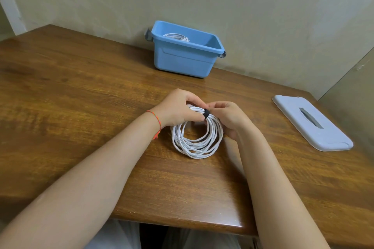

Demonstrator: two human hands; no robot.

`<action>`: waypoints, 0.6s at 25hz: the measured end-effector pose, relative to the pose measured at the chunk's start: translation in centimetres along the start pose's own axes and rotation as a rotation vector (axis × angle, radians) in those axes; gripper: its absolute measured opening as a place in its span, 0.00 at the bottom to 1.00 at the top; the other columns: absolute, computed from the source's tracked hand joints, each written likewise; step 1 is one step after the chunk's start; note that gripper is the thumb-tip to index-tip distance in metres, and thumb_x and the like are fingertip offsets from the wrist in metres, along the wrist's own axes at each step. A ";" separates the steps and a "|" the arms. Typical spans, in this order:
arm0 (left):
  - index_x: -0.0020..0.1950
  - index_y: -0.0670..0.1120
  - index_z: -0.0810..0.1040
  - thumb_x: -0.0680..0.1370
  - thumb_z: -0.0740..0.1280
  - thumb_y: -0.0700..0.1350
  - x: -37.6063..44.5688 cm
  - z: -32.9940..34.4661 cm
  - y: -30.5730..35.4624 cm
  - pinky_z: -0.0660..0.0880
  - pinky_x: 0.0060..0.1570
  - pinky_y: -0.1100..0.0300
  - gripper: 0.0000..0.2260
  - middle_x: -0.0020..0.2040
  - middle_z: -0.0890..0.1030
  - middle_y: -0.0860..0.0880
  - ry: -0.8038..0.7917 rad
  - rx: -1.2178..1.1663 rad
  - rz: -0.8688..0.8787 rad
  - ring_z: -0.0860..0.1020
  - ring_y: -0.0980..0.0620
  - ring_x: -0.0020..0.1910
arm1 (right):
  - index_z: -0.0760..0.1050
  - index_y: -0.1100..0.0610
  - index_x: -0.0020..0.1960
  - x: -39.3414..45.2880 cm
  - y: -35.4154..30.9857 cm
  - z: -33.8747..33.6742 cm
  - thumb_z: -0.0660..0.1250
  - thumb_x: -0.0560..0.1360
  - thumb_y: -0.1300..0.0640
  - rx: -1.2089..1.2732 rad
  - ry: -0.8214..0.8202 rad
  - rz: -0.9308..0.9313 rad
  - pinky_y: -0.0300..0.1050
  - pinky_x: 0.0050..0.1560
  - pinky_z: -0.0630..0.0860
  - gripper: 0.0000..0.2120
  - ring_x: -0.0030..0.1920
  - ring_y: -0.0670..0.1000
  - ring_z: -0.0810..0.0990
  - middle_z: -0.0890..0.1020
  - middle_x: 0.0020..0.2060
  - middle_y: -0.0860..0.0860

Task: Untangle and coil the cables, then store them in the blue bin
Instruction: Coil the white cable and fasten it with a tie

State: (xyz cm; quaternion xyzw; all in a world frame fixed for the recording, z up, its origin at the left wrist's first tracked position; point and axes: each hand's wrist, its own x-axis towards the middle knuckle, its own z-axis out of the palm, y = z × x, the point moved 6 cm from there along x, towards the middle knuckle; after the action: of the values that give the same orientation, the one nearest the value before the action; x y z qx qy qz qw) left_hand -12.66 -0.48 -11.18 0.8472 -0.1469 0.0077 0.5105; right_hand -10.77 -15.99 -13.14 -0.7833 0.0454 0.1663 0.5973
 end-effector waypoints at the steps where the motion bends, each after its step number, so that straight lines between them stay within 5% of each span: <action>1: 0.52 0.51 0.86 0.70 0.78 0.44 0.0 0.0 0.0 0.72 0.51 0.71 0.12 0.50 0.84 0.57 -0.005 0.036 0.008 0.79 0.61 0.52 | 0.83 0.61 0.47 0.0 0.1 0.0 0.69 0.76 0.65 -0.002 -0.009 0.014 0.50 0.47 0.78 0.04 0.40 0.56 0.80 0.85 0.44 0.62; 6: 0.52 0.52 0.85 0.71 0.77 0.46 0.1 0.1 0.1 0.70 0.49 0.71 0.10 0.50 0.83 0.57 0.013 0.115 0.047 0.78 0.61 0.51 | 0.83 0.61 0.51 -0.2 0.1 -0.1 0.67 0.78 0.62 -0.034 -0.024 0.045 0.43 0.39 0.79 0.06 0.33 0.49 0.81 0.86 0.40 0.58; 10: 0.54 0.51 0.84 0.73 0.75 0.44 0.2 0.0 -0.1 0.67 0.45 0.81 0.10 0.49 0.82 0.59 0.056 0.123 0.073 0.76 0.66 0.49 | 0.84 0.61 0.50 -0.3 0.2 0.2 0.64 0.81 0.51 -0.084 -0.038 0.015 0.46 0.36 0.73 0.15 0.32 0.53 0.78 0.83 0.37 0.58; 15: 0.53 0.50 0.82 0.73 0.75 0.42 0.5 -0.1 -0.4 0.70 0.48 0.74 0.10 0.48 0.83 0.56 0.084 0.078 0.073 0.78 0.63 0.49 | 0.82 0.64 0.52 0.1 0.4 1.0 0.60 0.80 0.40 -0.090 -0.081 -0.030 0.53 0.47 0.73 0.27 0.41 0.57 0.79 0.82 0.38 0.58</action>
State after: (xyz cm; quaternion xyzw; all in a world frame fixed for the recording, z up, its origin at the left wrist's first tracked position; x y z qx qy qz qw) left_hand -12.10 -0.38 -11.39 0.8595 -0.1555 0.0677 0.4823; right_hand -10.95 -15.14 -13.74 -0.8025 0.0020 0.1908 0.5653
